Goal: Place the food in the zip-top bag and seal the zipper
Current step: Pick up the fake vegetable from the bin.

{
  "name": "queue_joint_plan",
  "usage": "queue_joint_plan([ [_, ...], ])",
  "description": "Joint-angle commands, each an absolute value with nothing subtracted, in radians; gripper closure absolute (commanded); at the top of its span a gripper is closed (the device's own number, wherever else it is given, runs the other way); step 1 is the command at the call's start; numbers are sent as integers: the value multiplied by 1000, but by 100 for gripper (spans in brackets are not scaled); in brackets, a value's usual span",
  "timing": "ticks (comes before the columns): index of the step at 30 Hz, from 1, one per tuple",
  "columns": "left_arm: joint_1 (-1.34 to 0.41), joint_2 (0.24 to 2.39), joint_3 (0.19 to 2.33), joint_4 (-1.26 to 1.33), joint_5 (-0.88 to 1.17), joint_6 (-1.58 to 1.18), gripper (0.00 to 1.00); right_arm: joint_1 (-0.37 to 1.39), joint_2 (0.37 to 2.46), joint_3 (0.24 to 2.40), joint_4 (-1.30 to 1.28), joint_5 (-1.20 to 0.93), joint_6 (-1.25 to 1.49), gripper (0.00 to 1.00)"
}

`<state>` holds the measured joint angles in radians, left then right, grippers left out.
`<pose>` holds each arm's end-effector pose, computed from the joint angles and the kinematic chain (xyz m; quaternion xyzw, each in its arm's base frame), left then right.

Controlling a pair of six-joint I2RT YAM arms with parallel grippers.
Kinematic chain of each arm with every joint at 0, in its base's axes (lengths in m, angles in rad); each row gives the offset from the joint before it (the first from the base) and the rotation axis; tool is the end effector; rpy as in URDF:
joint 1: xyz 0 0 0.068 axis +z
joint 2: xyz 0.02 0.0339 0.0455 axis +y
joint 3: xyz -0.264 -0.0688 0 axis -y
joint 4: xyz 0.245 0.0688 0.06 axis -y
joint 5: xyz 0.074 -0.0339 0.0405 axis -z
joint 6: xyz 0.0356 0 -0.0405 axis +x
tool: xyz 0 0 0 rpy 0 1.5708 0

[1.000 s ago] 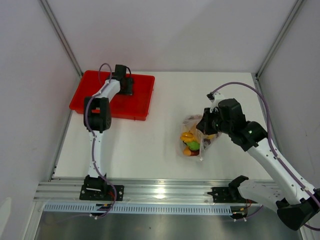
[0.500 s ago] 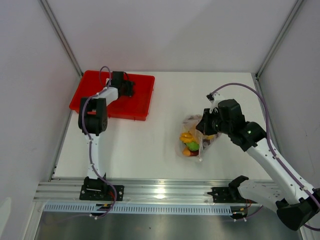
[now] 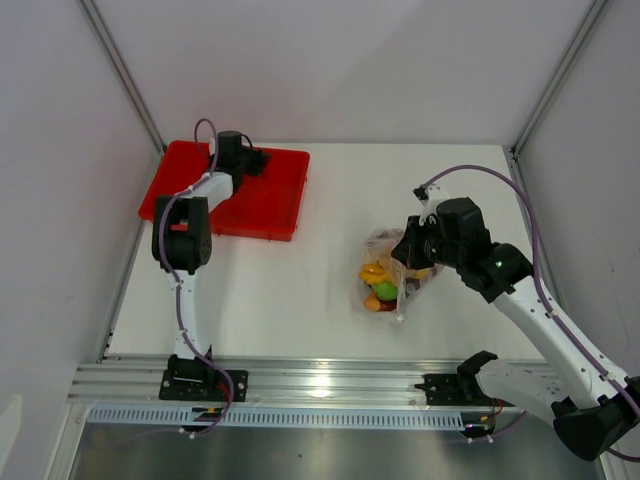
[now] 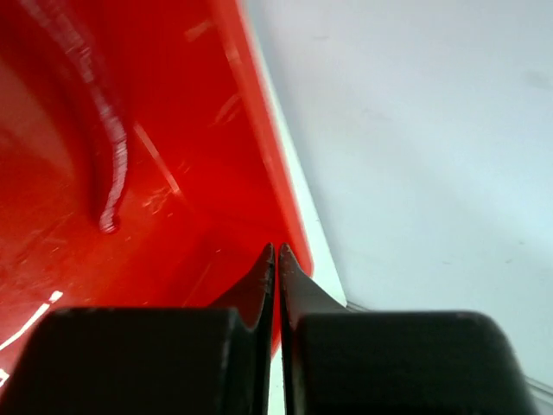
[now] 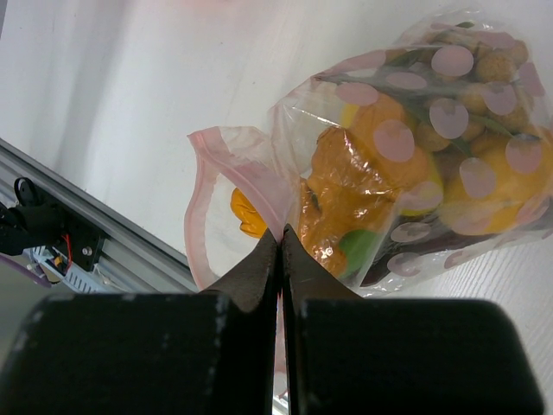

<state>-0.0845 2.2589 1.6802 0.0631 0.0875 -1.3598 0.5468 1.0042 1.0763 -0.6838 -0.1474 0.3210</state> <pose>0.5187 -0.0471 0.1797 -0.4962 0.7067 -0.3608 0.3524 0.1747 0.1125 0.3510 -0.1334 0.8753 0.2527 0.3900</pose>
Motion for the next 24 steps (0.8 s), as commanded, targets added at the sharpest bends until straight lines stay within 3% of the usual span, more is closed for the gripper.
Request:
queue_joint_plan([
  [1,-58,2270,1770,54,101,-1318,100,538,994,1081,-661,-138,314,100],
  [17,-48,2416,2019,-208,100,-1233,99,520,997,1046,-632,-156,318,100],
  [24,-48,2482,2141,-469,32,-1322,99,514,992,1029,-614,-166,319,100],
])
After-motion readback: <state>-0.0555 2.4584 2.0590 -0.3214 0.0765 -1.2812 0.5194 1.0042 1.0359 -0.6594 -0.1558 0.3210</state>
